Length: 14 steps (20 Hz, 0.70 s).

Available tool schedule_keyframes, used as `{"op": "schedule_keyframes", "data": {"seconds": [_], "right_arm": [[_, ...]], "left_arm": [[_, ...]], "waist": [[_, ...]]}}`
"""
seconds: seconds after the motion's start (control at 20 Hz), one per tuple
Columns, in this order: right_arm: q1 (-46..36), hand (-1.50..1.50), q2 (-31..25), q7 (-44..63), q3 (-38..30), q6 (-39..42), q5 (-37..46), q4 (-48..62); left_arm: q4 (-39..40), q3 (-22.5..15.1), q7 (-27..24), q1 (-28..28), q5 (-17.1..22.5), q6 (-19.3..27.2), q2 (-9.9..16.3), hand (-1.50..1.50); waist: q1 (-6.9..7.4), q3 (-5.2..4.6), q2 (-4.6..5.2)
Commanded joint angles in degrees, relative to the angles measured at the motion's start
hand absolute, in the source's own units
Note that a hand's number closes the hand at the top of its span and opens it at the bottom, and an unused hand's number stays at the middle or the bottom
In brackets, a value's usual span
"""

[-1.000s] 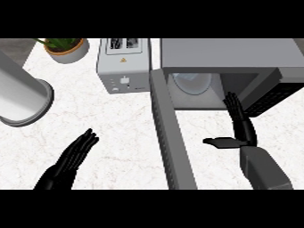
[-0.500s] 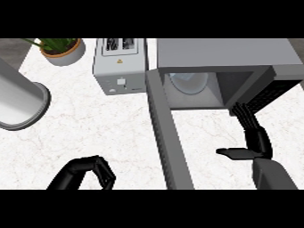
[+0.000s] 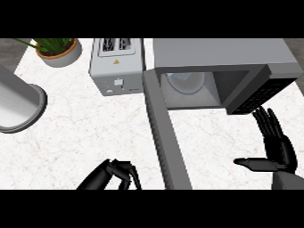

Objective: Pick up the milk, place it into the microwave and close the microwave

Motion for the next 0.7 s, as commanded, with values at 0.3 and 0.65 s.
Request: {"op": "schedule_keyframes", "data": {"seconds": [0.3,0.65], "right_arm": [[17.86,-1.50,-2.12,10.81,0.88,9.18,-10.82,-30.11],[21.62,-1.50,-3.89,17.83,1.18,13.51,-18.75,-41.69]], "left_arm": [[14.56,-11.10,1.45,-10.42,-3.46,7.70,-10.22,1.50],[27.97,-20.52,2.04,-26.83,9.87,19.38,-10.37,1.50]], "waist": [[0.52,0.02,0.37],[-1.17,-0.04,0.73]]}}
